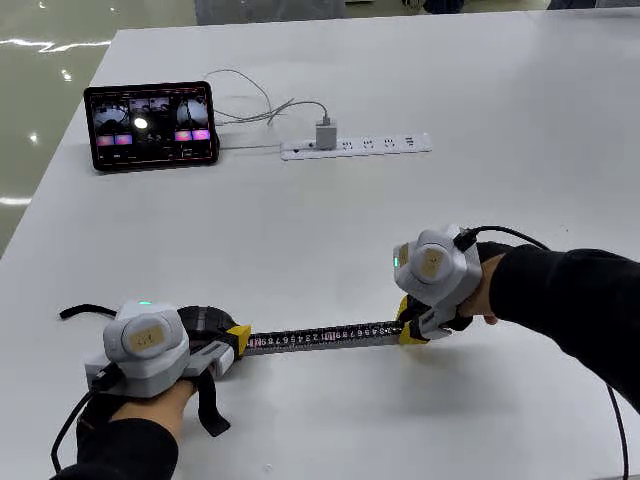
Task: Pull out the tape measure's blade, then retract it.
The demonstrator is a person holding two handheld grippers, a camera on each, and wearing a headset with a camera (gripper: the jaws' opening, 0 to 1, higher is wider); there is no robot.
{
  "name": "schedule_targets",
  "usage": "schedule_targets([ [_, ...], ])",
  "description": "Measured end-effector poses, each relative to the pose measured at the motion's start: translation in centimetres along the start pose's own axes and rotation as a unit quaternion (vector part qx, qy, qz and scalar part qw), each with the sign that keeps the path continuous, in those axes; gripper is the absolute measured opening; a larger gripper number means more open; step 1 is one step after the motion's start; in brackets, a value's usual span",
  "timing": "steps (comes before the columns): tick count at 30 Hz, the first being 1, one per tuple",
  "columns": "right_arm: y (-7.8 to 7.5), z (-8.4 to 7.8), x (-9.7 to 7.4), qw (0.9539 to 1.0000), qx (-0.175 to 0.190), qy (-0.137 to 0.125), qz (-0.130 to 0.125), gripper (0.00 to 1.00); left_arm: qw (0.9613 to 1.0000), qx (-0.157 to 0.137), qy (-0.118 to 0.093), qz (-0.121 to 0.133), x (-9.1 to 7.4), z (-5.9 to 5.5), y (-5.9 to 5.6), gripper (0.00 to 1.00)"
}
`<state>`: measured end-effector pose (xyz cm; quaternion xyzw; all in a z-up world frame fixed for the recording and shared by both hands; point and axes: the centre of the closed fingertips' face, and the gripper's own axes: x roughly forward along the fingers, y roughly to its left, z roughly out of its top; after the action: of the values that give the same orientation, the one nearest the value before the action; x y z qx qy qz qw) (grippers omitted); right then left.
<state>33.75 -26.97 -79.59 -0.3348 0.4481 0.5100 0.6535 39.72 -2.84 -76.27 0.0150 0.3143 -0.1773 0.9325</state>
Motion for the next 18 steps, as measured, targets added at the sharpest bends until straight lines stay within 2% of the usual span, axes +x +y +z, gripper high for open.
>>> schedule_targets([
  [18,0.10,0.55,0.20,1.0000,0.002,-0.002,0.001,0.09,1.0000,-0.001,0.002,0.001,0.06,-0.04,0.04,0.61],
])
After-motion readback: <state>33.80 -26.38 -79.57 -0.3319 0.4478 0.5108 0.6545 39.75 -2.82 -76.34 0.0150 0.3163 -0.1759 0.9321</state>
